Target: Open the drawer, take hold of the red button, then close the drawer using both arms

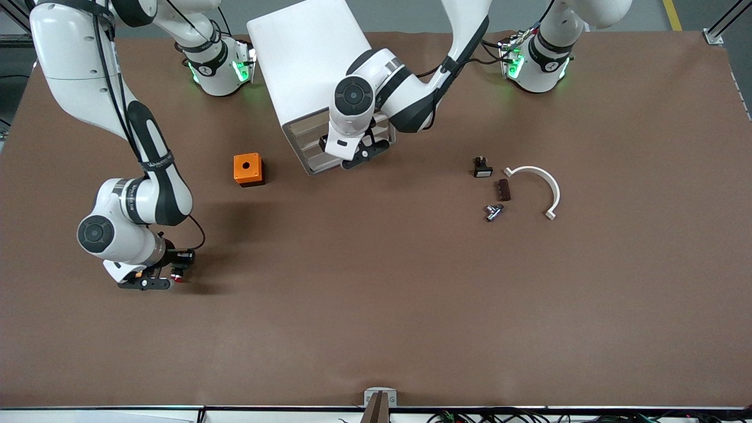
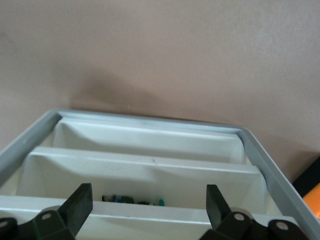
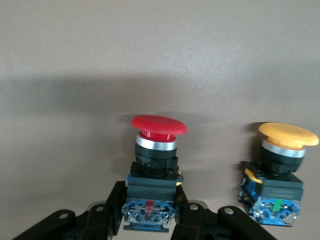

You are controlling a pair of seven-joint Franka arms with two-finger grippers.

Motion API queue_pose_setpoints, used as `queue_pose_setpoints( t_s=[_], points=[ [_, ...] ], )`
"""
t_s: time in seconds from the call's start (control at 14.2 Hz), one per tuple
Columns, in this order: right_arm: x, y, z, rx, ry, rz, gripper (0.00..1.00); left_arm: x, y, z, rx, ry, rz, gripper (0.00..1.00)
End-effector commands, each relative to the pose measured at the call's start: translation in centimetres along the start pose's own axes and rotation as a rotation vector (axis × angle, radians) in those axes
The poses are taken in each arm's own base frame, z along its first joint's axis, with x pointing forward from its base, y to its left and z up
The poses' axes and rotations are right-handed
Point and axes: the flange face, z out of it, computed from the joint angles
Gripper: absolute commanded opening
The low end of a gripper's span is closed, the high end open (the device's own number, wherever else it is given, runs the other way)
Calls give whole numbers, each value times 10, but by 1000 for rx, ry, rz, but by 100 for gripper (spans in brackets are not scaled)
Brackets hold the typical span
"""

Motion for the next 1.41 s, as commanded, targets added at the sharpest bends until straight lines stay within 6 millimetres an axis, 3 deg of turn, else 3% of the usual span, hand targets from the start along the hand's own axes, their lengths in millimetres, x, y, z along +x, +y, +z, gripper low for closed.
queue_pose_setpoints(
  t_s=[0.0, 0.14, 0.42, 0.56, 0.64, 0.78, 0.92, 1.06, 1.2, 1.34],
  points=[
    [4, 3, -3, 1, 12, -15, 9, -5, 0, 8, -10, -68, -55, 99],
    [5, 8, -4, 3, 16, -5, 100, -6, 1, 8, -15, -84, -57, 99],
    [4, 5, -4, 5, 9, -5, 100, 3, 1, -2, -28, -67, -57, 100],
    [2, 8, -11, 6, -10, -4, 100, 21, 5, -25, -65, -52, -78, 99],
    [1, 19, -19, 11, -37, -3, 100, 29, 5, -35, -71, -22, -70, 99],
    [3, 35, -54, 25, -53, -37, 100, 46, 1, -81, -108, 38, -59, 99],
    [6, 35, -99, 33, -74, -40, 100, 69, -14, -145, -138, 44, -77, 99],
    [7, 33, -152, 40, -93, -33, 100, 88, -41, -209, -114, 80, -42, 99],
    [8, 35, -207, 41, -106, -27, 100, 99, -80, -272, -92, 114, 75, 99],
    [5, 38, -249, 43, -138, -23, 100, 117, -123, -323, -88, 122, 148, 99]
  ],
)
